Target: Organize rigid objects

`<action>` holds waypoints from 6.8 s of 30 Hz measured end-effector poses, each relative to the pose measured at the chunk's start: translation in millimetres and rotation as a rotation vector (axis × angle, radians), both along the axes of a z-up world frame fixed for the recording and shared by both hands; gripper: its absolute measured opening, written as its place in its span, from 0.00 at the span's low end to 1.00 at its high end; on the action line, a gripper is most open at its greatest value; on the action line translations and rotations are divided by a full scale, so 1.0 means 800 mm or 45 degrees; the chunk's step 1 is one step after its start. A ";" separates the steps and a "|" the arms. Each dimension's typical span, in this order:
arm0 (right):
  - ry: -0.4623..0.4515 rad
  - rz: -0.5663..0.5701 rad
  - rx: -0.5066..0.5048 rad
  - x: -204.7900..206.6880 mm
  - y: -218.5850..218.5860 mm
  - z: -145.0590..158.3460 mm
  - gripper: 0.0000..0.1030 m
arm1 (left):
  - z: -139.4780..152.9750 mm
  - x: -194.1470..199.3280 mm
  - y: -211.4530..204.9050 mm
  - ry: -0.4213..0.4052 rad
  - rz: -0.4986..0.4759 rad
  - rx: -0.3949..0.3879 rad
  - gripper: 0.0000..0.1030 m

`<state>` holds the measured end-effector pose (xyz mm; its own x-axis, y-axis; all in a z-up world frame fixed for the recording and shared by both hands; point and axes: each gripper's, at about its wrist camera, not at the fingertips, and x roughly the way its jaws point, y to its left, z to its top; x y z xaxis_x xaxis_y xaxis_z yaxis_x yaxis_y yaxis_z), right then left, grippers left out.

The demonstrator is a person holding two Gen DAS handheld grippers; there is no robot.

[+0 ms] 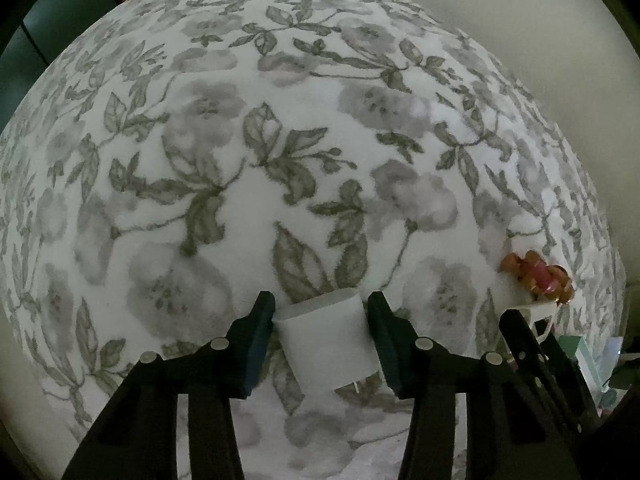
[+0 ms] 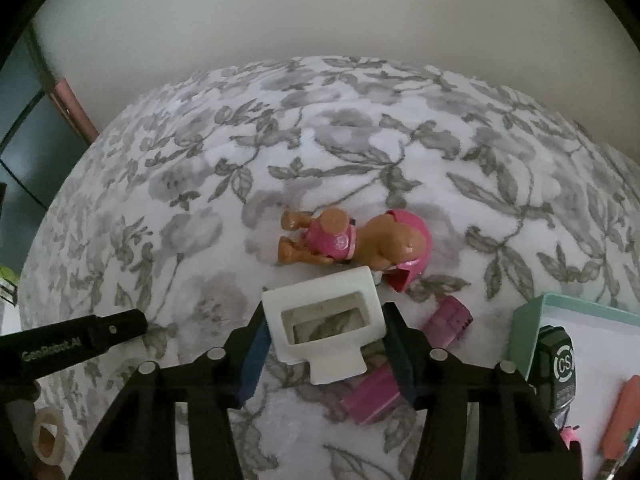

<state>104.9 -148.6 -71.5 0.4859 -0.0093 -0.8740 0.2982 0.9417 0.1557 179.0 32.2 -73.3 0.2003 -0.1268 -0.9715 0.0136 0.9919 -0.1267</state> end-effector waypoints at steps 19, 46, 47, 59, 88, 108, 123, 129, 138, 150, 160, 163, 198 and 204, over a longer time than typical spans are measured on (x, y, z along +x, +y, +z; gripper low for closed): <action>-0.170 -0.122 0.097 -0.039 -0.045 0.087 0.55 | 0.082 -0.020 -0.012 -0.162 -0.044 -0.118 0.43; -0.123 -0.258 0.106 -0.139 -0.070 0.120 0.55 | 0.141 -0.086 -0.085 -0.322 -0.279 -0.156 0.43; -0.119 -0.267 0.096 -0.143 -0.071 0.121 0.55 | 0.142 -0.089 -0.088 -0.321 -0.291 -0.161 0.43; -0.083 -0.392 0.105 -0.188 -0.103 0.125 0.55 | 0.147 -0.119 -0.127 -0.312 -0.400 -0.188 0.43; 0.061 -0.794 0.142 -0.292 -0.234 0.083 0.55 | 0.115 -0.226 -0.261 -0.217 -0.774 -0.159 0.43; 0.146 -0.801 0.195 -0.297 -0.244 0.053 0.55 | 0.117 -0.262 -0.299 -0.299 -0.905 -0.168 0.43; 0.178 -0.774 0.206 -0.290 -0.242 0.045 0.56 | 0.096 -0.269 -0.311 -0.242 -0.945 -0.140 0.43; 0.184 -0.763 0.202 -0.287 -0.240 0.044 0.56 | 0.092 -0.263 -0.307 -0.233 -0.925 -0.122 0.43; 0.181 -0.747 0.166 -0.283 -0.239 0.051 0.60 | 0.098 -0.255 -0.298 -0.250 -0.889 -0.108 0.56; 0.143 -0.691 0.093 -0.267 -0.222 0.064 0.78 | 0.098 -0.209 -0.260 -0.266 -0.694 -0.043 0.84; 0.129 -0.649 0.046 -0.256 -0.210 0.062 0.96 | 0.087 -0.175 -0.224 -0.253 -0.526 -0.022 0.92; 0.119 -0.641 0.042 -0.254 -0.209 0.060 1.00 | 0.082 -0.166 -0.215 -0.252 -0.484 0.000 0.92; 0.075 -0.323 -0.008 -0.161 -0.114 0.069 1.00 | 0.070 -0.056 -0.102 -0.276 -0.158 -0.065 0.92; 0.023 -0.231 -0.002 -0.129 -0.091 0.070 1.00 | 0.059 -0.041 -0.101 -0.254 -0.192 -0.029 0.92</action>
<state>1.9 -221.2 -15.3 0.4603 -0.0970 -0.8825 0.4662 0.8723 0.1473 146.1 -48.2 -25.9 0.3648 -0.1910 -0.9113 0.1879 0.9737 -0.1288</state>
